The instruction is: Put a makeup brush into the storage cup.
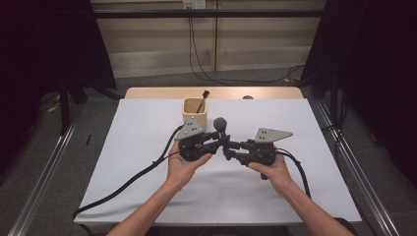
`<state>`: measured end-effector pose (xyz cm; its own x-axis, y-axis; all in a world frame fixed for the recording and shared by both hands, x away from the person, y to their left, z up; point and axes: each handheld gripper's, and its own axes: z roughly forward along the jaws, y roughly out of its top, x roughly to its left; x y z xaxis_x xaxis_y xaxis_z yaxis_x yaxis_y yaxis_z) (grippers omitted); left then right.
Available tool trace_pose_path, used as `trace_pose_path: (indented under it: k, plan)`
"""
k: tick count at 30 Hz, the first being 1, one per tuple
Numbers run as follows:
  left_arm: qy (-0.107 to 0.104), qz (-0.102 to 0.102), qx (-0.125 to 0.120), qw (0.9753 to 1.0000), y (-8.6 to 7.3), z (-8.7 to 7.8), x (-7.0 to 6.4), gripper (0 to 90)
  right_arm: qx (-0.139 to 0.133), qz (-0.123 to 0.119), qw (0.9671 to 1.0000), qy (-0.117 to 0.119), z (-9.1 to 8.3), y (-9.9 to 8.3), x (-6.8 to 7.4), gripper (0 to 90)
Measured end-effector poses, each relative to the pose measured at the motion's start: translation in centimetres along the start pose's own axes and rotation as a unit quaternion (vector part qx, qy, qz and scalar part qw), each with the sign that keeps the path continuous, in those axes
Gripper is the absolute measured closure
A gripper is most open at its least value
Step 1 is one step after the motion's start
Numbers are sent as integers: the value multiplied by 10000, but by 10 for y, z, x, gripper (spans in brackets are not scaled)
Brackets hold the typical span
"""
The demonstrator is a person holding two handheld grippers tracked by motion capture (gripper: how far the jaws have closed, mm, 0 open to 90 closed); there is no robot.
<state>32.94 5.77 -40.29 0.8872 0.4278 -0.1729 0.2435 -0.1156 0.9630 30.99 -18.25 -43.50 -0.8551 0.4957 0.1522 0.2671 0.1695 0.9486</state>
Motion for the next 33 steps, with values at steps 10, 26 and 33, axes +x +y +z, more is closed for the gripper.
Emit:
trace_pose_path:
  k: [10,26,33]
  plan:
    - [19,48,16,10000,-1,0,-2,710,65,-51,9999,-120,-1,1,2,400]
    - [56,115,47,9999,0,-2,-2,710,157,-8,9990,-419,-6,-1,0,71]
    - [83,134,39,9999,3,-6,-1,710,75,-4,9988,-486,-12,0,-1,27]
